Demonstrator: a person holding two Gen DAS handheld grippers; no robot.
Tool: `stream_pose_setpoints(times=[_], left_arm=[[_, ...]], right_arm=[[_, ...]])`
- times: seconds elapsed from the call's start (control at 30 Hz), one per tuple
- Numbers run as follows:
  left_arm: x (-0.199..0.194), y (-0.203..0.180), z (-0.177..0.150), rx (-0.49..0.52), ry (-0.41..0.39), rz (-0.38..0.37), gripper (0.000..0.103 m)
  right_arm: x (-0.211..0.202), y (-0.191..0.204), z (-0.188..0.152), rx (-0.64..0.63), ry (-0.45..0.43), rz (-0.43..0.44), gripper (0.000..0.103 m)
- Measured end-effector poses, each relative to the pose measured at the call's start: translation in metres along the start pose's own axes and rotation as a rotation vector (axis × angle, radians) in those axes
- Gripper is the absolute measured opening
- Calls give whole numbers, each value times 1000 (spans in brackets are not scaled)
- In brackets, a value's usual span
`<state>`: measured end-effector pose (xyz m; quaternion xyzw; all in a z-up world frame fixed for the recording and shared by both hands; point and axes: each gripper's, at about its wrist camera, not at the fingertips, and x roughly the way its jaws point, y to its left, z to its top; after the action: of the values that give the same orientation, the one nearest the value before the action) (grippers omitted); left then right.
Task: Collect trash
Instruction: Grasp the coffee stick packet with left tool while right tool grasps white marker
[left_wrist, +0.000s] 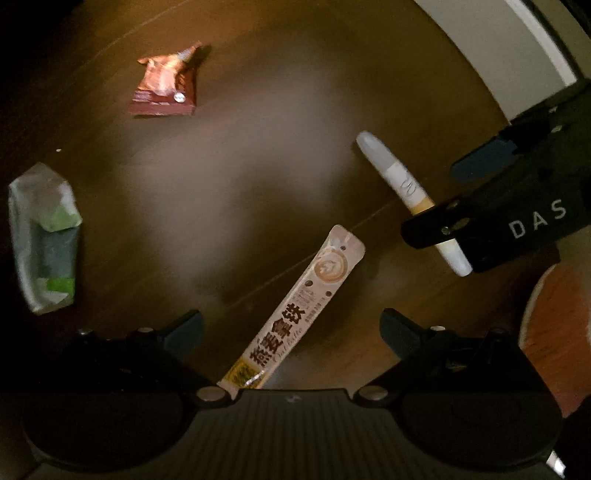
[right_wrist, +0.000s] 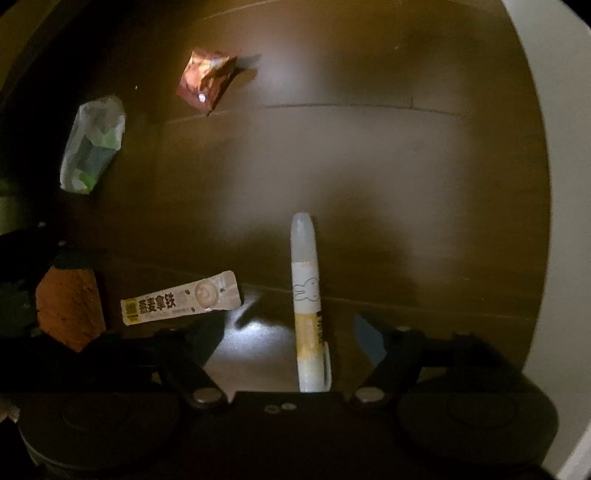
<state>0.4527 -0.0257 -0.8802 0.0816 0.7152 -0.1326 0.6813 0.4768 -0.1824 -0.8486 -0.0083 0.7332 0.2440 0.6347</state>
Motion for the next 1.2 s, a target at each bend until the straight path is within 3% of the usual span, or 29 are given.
stream_pose_setpoints(times=[0.07, 0.2, 0.4, 0.53, 0.57, 0.6, 0.63, 0.77, 1.0, 1.2], left_arm=[[7, 3, -2, 6, -4, -7, 96], [16, 3, -9, 20, 1, -15, 67], [23, -1, -16, 39, -15, -22, 55], [24, -4, -20, 43, -37, -12, 54], [24, -5, -21, 39, -43, -4, 51], [23, -6, -22, 36, -51, 7, 39], [23, -7, -23, 31, -53, 13, 36], [24, -11, -24, 26, -52, 31, 33], [11, -3, -12, -85, -56, -12, 28], [-17, 4, -1, -193, -91, -33, 26]], right_arm=[[7, 0, -1, -3, 1, -4, 67], [12, 5, -2, -19, -5, -11, 60], [20, 12, -1, -47, -7, -42, 51], [26, 13, -2, -63, -5, -70, 41], [27, 14, -2, -64, -5, -79, 38], [29, 15, -2, -64, -8, -87, 36], [29, 16, -2, -68, -13, -96, 35], [31, 20, -4, -80, -10, -136, 16], [21, 23, -7, -46, -44, -121, 16], [-12, 19, -6, 26, -96, -102, 16]])
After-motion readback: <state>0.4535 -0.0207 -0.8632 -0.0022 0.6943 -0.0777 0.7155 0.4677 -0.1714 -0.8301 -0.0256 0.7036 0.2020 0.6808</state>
